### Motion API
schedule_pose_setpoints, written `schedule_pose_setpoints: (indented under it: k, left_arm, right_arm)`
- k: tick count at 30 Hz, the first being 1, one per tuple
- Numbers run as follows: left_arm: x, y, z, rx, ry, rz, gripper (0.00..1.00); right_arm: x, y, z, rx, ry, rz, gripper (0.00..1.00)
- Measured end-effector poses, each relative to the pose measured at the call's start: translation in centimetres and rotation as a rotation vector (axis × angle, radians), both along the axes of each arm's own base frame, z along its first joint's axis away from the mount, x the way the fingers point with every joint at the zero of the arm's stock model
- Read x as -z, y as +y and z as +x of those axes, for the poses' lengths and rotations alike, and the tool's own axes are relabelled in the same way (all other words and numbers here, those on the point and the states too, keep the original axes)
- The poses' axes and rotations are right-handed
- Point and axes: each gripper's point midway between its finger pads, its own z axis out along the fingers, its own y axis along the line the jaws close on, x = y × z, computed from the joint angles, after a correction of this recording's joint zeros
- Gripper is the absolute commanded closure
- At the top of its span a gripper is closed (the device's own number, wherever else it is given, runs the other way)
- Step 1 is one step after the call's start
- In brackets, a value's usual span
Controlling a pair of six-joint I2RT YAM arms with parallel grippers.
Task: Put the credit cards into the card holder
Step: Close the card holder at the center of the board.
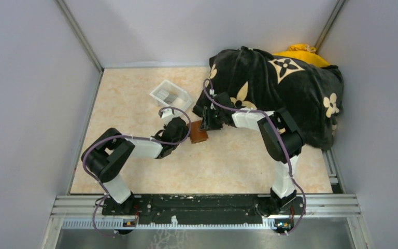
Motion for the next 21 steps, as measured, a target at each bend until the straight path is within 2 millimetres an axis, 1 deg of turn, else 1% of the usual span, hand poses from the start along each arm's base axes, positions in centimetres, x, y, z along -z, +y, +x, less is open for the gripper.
schedule_pose_setpoints:
  k: [7,21]
  left_arm:
    - [0.04,-0.11,0.19,-0.001,-0.004,-0.004,0.59]
    - [0.04,-0.40,0.45,0.001,-0.012,-0.012,0.59]
  right_arm:
    - [0.03,0.14,0.37,0.002,0.001,0.003,0.62]
    - [0.15,0.13,0.47,0.004,0.001,0.001,0.62]
